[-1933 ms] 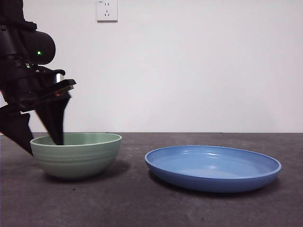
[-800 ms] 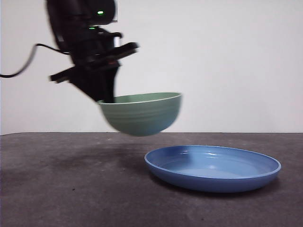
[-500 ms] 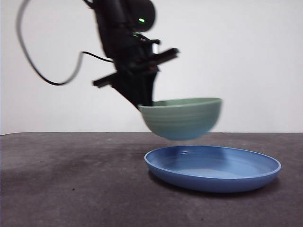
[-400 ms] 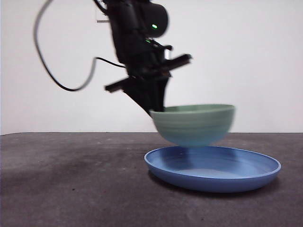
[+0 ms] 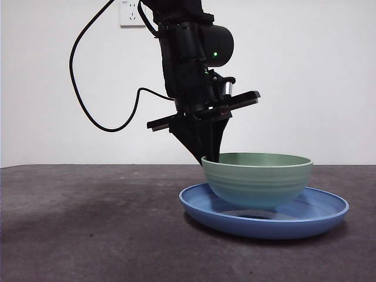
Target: Place the green bowl on the blue plate
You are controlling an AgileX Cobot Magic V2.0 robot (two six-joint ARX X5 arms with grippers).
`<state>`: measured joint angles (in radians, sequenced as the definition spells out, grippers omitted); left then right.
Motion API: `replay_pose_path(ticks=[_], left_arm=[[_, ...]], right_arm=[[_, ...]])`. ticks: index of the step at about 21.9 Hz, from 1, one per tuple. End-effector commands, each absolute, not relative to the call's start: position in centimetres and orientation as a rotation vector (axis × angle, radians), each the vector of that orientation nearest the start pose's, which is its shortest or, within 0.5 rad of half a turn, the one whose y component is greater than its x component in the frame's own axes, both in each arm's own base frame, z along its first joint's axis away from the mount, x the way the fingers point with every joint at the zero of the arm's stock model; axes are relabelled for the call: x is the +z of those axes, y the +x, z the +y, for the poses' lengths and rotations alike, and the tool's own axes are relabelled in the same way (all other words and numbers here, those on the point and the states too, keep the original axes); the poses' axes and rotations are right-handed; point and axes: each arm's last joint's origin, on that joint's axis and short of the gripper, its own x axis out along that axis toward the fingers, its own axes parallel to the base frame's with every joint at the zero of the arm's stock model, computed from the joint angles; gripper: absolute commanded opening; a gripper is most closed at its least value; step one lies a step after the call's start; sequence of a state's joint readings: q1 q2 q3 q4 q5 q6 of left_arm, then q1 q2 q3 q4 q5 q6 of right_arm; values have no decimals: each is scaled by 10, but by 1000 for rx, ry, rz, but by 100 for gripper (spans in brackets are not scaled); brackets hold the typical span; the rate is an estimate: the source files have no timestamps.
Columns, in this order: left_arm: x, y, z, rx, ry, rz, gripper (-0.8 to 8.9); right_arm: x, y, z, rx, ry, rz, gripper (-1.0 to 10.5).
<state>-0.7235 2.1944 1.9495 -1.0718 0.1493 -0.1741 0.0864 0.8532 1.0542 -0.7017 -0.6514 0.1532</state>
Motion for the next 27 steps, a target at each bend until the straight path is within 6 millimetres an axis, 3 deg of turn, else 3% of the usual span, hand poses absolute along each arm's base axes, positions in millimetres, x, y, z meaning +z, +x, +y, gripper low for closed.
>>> replay_pose_path(ticks=[1,8,15,17,19,23,27], left_arm=[[219,335,-309,-625,255,1365,15],[219,336,-312,-647,248,1346,57],[226,334,-309,-648,244,1342,467],[240,331,-306,-664,243,1309,533],[261,326,-301,-689,244,1259,536],[326,302,-278,-746,238,1110,536],[393,266,-241,-797,248,940,535]], right_arm=[[372,153,32,695,273,527,675],[372,153,32,695,273,527,674],[372,153,32,695,274,528,675],[372,153,32,695,274,528,674],[372,153,32,695,274,528,674],[372,153,32,695,274,528,675],[371,152,31,693,276,540,675]])
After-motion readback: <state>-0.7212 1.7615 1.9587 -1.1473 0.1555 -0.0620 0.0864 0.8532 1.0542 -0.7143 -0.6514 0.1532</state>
